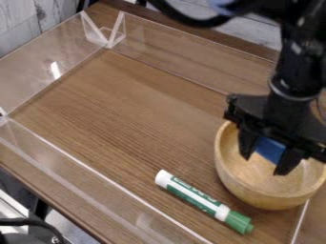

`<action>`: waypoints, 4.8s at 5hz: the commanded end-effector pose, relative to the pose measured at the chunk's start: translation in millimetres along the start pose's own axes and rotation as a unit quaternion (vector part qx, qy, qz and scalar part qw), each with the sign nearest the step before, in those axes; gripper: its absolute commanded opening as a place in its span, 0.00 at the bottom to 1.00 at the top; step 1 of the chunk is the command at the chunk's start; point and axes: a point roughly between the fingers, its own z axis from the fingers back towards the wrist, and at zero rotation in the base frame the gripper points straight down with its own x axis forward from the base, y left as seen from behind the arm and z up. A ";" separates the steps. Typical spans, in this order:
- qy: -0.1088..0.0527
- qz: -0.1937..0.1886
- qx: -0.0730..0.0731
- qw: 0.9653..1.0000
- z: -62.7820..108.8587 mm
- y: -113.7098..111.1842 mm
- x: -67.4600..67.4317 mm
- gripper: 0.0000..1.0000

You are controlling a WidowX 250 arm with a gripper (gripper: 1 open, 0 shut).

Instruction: Put the blue block in the brown bowl

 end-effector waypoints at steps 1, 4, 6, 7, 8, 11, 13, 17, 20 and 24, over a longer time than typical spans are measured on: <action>-0.019 -0.001 -0.012 1.000 -2.2 -6.1 4.1 0.00; -0.023 0.001 -0.017 1.000 -8.6 -10.0 3.5 0.00; -0.024 0.003 -0.019 1.000 -12.8 -11.3 2.3 0.00; -0.023 0.004 -0.020 1.000 -14.1 -11.4 1.5 0.00; -0.022 0.004 -0.020 1.000 -15.1 -11.4 0.5 0.00; -0.018 0.004 -0.021 1.000 -16.5 -10.6 -1.4 0.00; -0.015 0.004 -0.021 1.000 -16.8 -9.8 -2.5 0.00; -0.011 0.005 -0.020 1.000 -17.5 -8.3 -3.3 0.00; -0.009 0.006 -0.020 1.000 -18.2 -7.7 -3.4 0.00; 0.001 0.008 -0.017 1.000 -13.6 -3.4 -2.0 1.00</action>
